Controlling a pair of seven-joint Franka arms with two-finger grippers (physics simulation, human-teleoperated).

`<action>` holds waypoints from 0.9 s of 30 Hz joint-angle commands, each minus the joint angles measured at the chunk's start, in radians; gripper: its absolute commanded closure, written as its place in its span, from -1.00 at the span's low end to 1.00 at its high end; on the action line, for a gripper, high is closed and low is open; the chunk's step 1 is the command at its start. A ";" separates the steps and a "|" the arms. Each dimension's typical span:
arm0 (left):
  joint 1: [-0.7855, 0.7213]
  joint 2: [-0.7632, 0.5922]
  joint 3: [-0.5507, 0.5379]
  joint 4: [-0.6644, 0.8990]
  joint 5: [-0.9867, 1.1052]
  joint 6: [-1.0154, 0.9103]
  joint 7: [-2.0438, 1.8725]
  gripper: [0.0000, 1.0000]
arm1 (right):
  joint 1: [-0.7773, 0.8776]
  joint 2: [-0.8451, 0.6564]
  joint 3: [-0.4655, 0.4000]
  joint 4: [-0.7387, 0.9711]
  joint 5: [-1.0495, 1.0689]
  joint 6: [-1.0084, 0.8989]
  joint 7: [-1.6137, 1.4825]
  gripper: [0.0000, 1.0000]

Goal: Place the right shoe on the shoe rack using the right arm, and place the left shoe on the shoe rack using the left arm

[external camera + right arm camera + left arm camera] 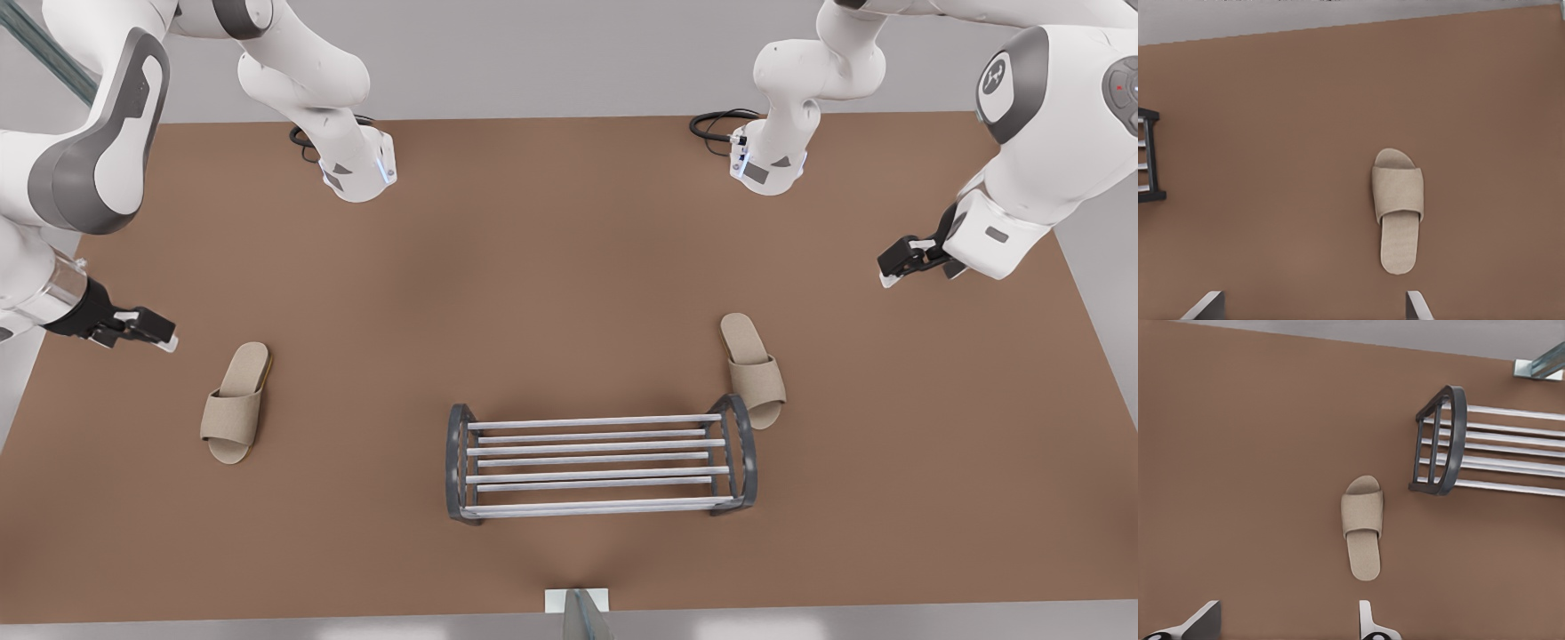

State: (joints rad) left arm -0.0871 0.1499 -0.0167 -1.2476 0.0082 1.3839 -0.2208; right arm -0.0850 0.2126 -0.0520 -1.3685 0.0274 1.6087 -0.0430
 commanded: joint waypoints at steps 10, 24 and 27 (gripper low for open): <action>-0.387 0.117 -0.180 0.010 0.242 -0.236 -0.963 -1.00 | 0.004 0.017 -0.003 -0.044 -0.103 0.116 -0.416 -1.00; -0.573 0.030 -0.157 -1.000 0.805 0.880 -1.845 -1.00 | -0.179 -0.056 -0.006 -0.830 -0.879 1.580 -1.374 -1.00; -0.573 0.062 -0.112 -1.003 1.179 0.920 -2.543 -1.00 | -0.182 -0.001 -0.009 -0.819 -1.008 1.579 -1.371 -1.00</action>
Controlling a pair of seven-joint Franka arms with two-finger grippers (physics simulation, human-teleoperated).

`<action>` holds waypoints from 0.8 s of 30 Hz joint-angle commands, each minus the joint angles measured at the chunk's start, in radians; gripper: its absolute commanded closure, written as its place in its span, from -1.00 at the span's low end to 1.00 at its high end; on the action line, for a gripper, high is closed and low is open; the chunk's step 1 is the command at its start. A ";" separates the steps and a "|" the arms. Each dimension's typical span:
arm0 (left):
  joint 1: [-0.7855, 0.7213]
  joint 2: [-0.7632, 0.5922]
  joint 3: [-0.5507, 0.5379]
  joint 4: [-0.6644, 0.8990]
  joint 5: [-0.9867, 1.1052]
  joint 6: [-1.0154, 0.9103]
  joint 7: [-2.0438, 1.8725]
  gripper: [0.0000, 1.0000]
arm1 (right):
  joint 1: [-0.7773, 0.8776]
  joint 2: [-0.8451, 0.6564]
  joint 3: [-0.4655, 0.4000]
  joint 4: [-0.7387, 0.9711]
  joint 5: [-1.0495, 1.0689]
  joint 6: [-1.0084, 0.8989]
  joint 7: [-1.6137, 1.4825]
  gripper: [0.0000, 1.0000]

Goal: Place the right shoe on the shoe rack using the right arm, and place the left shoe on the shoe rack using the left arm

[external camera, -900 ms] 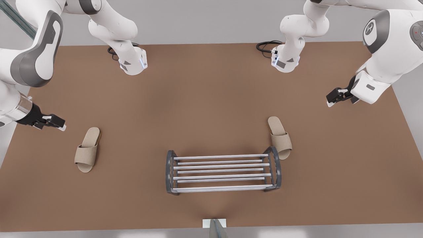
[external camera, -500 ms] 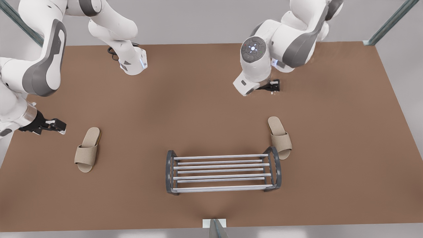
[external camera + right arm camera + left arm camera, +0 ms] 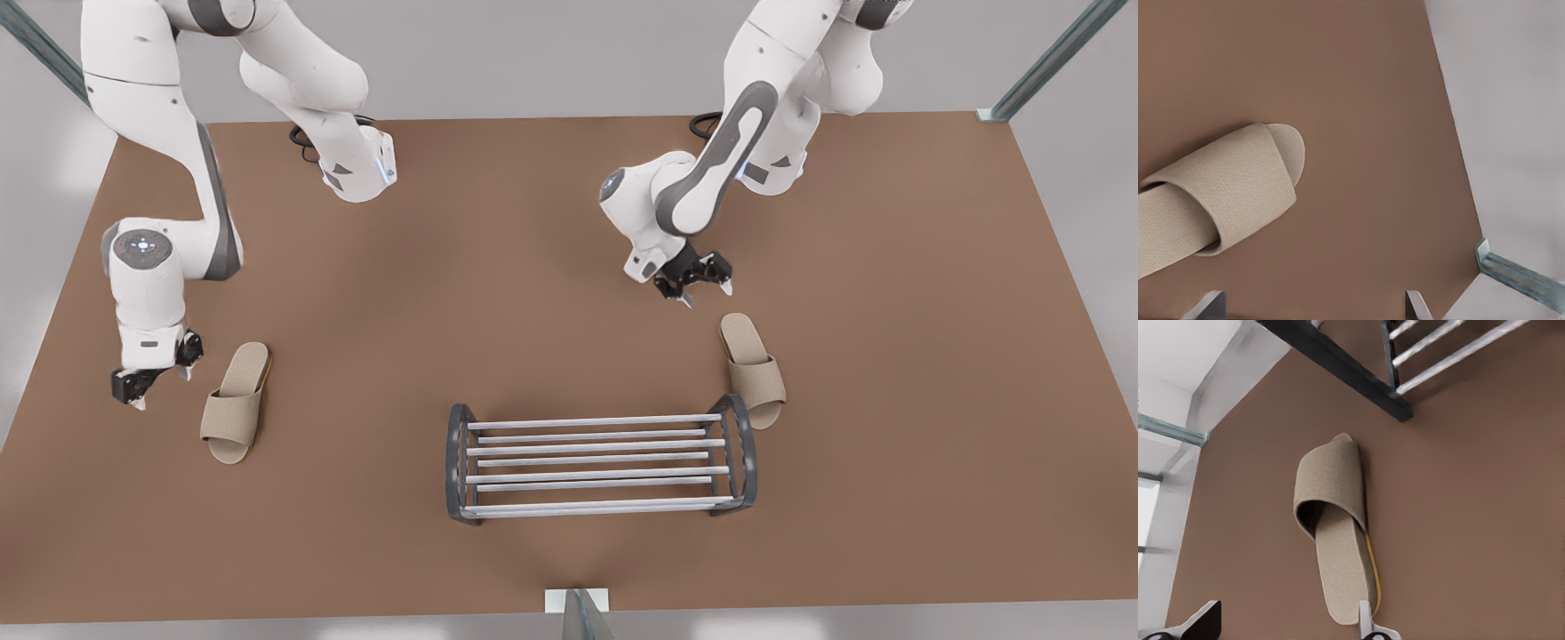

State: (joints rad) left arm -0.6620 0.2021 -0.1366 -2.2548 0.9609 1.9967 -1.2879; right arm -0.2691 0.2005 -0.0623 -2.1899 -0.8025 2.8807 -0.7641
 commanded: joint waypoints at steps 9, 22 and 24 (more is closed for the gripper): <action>0.005 0.051 0.072 -0.198 0.472 0.540 -1.564 -1.00 | -0.039 0.111 -0.013 0.004 -0.963 0.193 0.772 -1.00; 0.005 0.146 0.268 -0.146 0.656 0.530 -1.552 -1.00 | -0.087 0.030 0.006 -0.128 -1.658 0.022 1.919 -1.00; 0.005 0.149 0.279 -0.134 0.656 0.528 -1.536 -1.00 | -0.085 0.016 0.029 -0.188 -1.736 -0.072 2.071 -1.00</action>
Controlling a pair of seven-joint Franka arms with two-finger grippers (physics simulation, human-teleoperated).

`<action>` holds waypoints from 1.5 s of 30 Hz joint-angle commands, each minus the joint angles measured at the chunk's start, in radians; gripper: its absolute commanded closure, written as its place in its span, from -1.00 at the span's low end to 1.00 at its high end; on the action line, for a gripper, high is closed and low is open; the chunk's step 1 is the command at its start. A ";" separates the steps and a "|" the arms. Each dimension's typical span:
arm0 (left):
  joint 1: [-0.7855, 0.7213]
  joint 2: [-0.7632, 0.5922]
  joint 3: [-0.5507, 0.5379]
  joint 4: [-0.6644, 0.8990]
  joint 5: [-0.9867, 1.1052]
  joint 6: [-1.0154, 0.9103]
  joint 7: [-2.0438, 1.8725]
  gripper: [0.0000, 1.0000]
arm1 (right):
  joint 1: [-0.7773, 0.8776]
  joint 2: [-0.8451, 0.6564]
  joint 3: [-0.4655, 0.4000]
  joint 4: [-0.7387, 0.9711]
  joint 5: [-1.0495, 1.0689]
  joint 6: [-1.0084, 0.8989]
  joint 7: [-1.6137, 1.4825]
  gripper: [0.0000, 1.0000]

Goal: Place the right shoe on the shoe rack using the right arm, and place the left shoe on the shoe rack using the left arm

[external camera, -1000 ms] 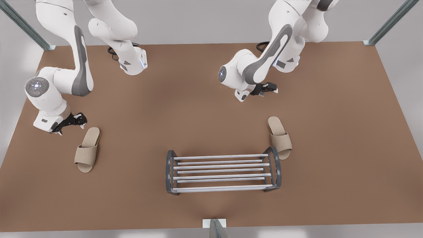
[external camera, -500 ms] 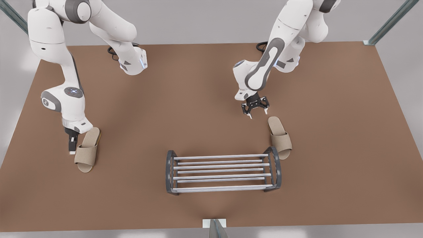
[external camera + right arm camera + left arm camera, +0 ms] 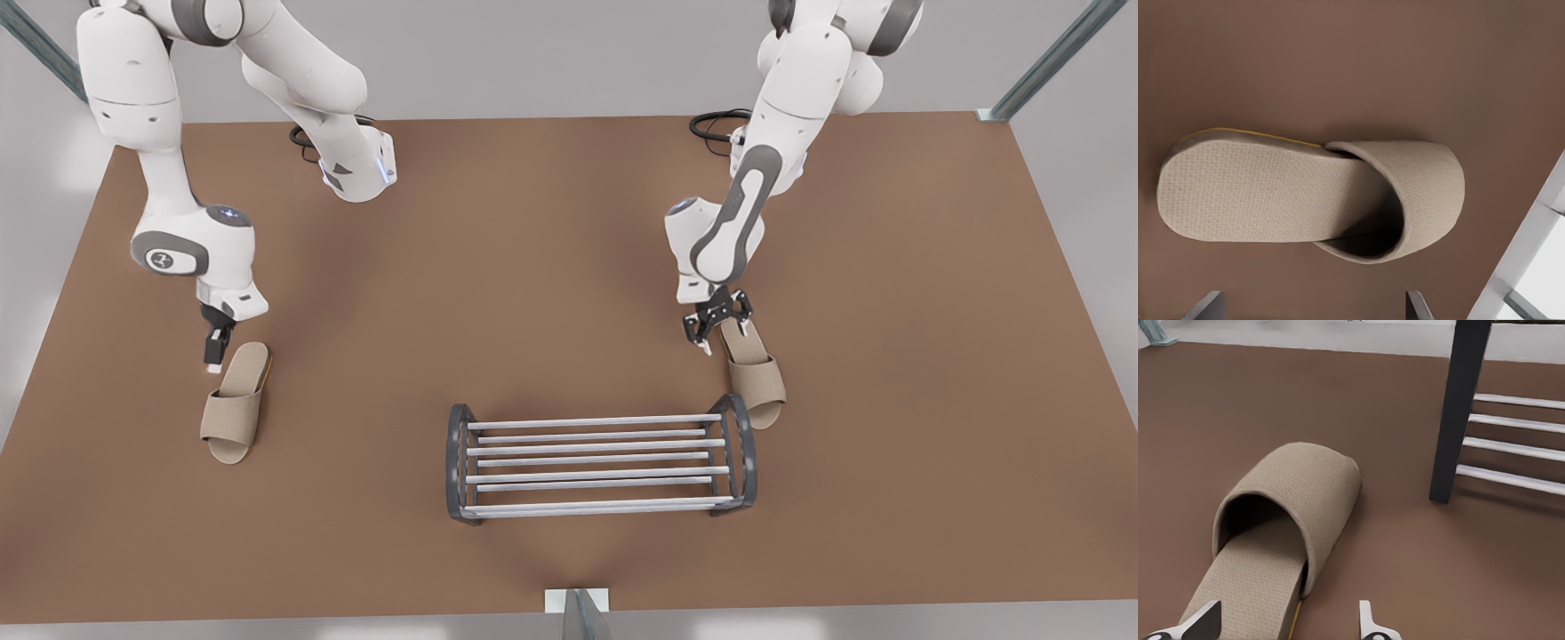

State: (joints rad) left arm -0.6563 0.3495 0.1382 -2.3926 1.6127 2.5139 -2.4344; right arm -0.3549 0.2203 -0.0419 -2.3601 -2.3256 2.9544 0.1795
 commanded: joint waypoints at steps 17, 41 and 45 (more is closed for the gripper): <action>0.007 0.092 0.058 0.142 0.058 0.013 -0.336 -1.00 | 0.011 0.024 0.069 -0.111 -0.388 -0.391 1.520 -1.00; 0.033 0.152 0.110 0.230 0.099 0.029 -0.308 -1.00 | 0.028 0.226 0.089 0.136 -0.541 -0.439 1.517 -1.00; 0.046 0.166 0.110 0.251 0.102 0.042 -0.305 -1.00 | 0.028 0.241 0.089 0.163 -0.548 -0.436 1.519 -1.00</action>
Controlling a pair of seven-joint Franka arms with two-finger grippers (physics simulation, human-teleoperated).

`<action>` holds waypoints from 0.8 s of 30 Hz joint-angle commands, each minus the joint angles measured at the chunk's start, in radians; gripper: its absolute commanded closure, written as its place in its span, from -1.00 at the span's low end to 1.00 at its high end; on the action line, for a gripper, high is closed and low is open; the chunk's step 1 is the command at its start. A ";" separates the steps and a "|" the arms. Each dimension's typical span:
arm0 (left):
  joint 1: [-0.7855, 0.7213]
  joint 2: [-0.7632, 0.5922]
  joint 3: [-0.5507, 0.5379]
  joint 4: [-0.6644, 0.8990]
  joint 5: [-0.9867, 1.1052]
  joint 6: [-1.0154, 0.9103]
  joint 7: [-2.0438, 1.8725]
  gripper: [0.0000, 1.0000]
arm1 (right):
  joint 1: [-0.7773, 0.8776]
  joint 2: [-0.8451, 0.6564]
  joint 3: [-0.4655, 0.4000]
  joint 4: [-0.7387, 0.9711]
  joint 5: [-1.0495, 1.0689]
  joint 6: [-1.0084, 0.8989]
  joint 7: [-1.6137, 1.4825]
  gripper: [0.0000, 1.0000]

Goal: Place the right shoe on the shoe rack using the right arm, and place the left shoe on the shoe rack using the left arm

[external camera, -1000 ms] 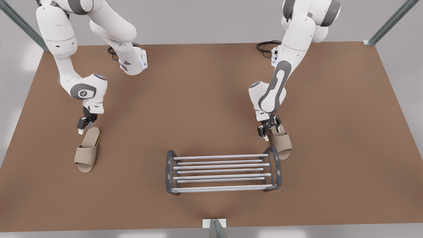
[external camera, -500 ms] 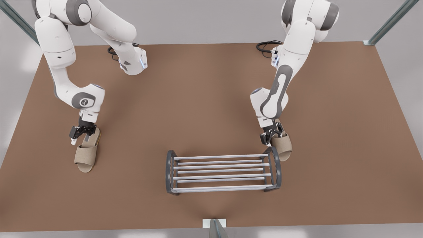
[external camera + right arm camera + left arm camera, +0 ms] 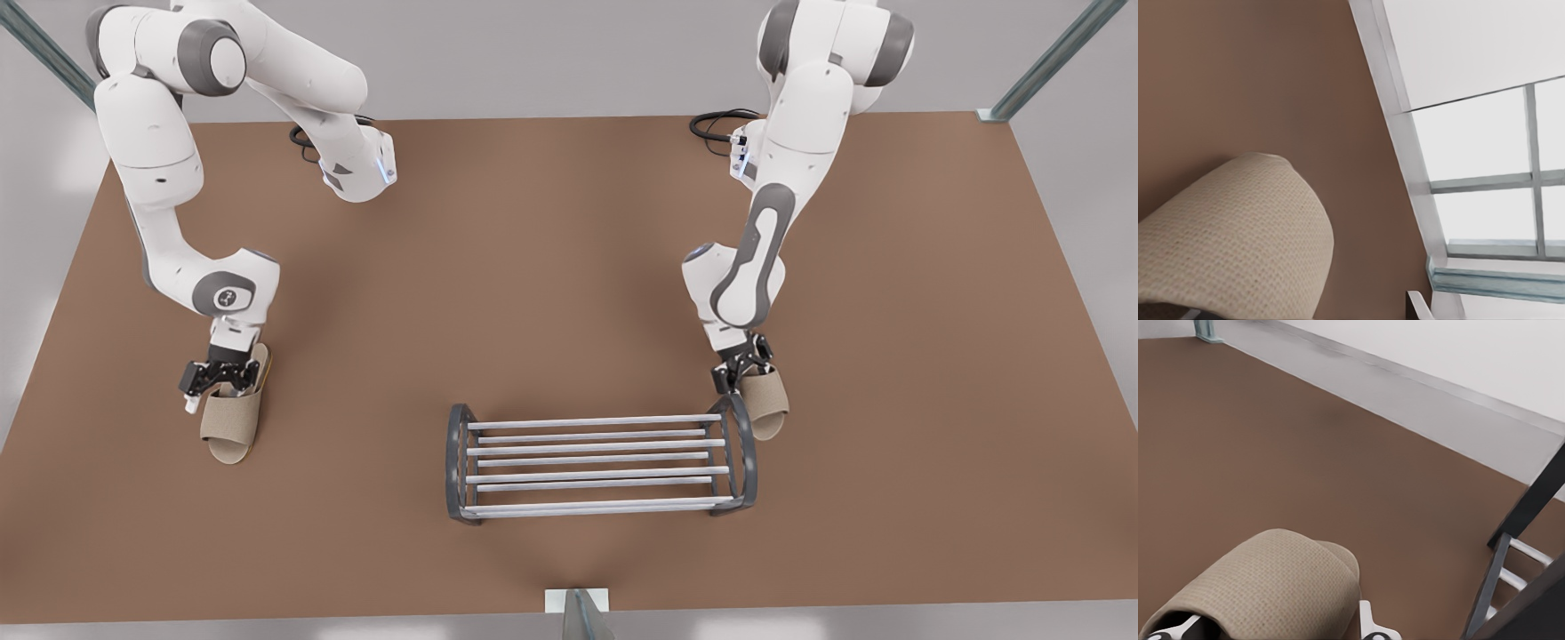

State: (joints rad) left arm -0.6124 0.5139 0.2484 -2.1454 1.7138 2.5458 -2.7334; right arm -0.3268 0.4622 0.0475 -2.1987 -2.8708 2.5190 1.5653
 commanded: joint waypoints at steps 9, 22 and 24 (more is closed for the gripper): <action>0.014 0.029 0.000 0.019 0.001 0.017 0.004 -0.87 | -0.002 0.021 0.000 0.037 -0.002 0.008 0.133 -0.69; 0.017 -0.002 0.000 0.018 0.001 0.050 0.007 0.54 | 0.000 0.041 0.000 0.051 -0.002 0.006 0.131 0.00; 0.017 -0.023 0.000 0.010 0.000 0.054 0.006 0.57 | 0.000 0.039 0.000 0.051 -0.002 0.006 0.131 0.04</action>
State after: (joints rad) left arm -0.5953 0.4969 0.2484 -2.1348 1.7084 2.5876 -2.7241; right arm -0.3268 0.5031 0.0475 -2.1479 -2.8730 2.5246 1.6623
